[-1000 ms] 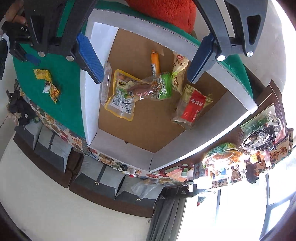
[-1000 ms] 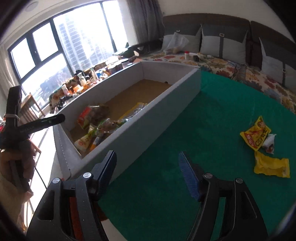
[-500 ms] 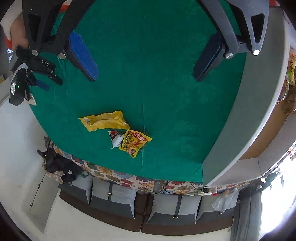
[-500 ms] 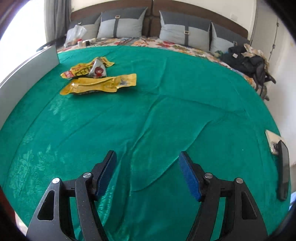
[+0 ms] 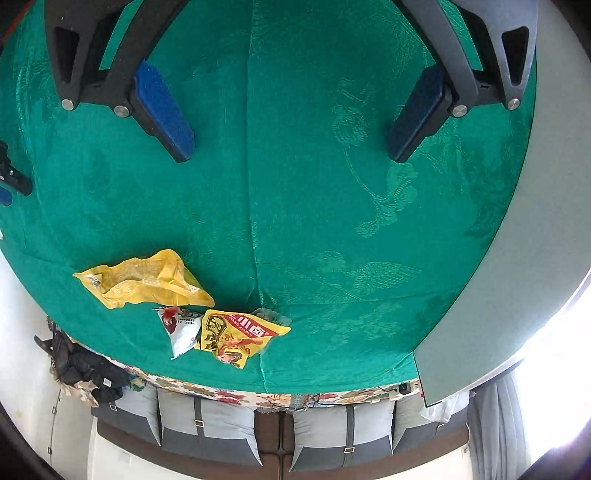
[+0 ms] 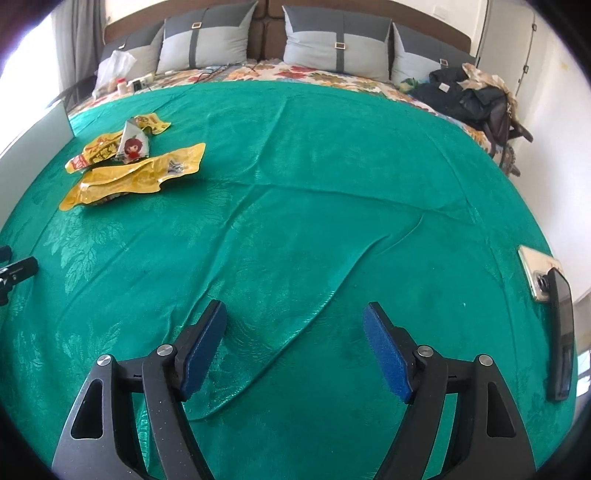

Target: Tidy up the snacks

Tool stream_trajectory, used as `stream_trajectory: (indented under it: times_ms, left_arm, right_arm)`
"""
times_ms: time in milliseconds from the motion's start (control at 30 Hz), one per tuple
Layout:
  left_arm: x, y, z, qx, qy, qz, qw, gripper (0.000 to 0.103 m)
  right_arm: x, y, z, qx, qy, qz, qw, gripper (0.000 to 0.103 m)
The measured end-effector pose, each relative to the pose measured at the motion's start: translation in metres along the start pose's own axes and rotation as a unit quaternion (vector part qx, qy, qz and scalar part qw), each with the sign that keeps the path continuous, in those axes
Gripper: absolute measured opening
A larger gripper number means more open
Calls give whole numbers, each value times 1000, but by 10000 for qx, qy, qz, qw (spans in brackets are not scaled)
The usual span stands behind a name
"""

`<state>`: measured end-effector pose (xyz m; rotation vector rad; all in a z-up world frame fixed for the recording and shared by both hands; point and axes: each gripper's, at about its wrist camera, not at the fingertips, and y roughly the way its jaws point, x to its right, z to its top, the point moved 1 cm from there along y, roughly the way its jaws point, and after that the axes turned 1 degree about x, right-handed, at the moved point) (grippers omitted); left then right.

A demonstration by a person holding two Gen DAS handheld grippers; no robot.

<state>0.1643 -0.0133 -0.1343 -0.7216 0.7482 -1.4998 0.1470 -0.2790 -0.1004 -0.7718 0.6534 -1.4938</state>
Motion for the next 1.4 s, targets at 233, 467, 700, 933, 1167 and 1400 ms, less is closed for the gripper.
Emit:
stream_trajectory:
  times_ms: [233, 467, 700, 933, 1167, 1400]
  left_arm:
    - [0, 0, 0, 3, -11, -3, 10000, 103]
    - [0, 0, 0, 3, -10, -2, 10000, 103]
    - [-1, 0, 0, 4, -10, -2, 10000, 103]
    - [-1, 0, 0, 5, -10, -1, 10000, 103]
    - [-1, 0, 0, 6, -10, -2, 10000, 103]
    - [-1, 0, 0, 7, -10, -2, 10000, 103]
  right_arm:
    - [7, 4, -2, 55, 420, 137, 9990, 88]
    - [6, 4, -1, 32, 454, 136, 9989, 91]
    - [5, 4, -1, 25, 460, 142, 9988, 93]
    - [5, 4, -1, 24, 462, 142, 9988, 94]
    - [5, 4, -1, 23, 463, 141, 9988, 94]
    - [5, 4, -1, 23, 462, 143, 9988, 94]
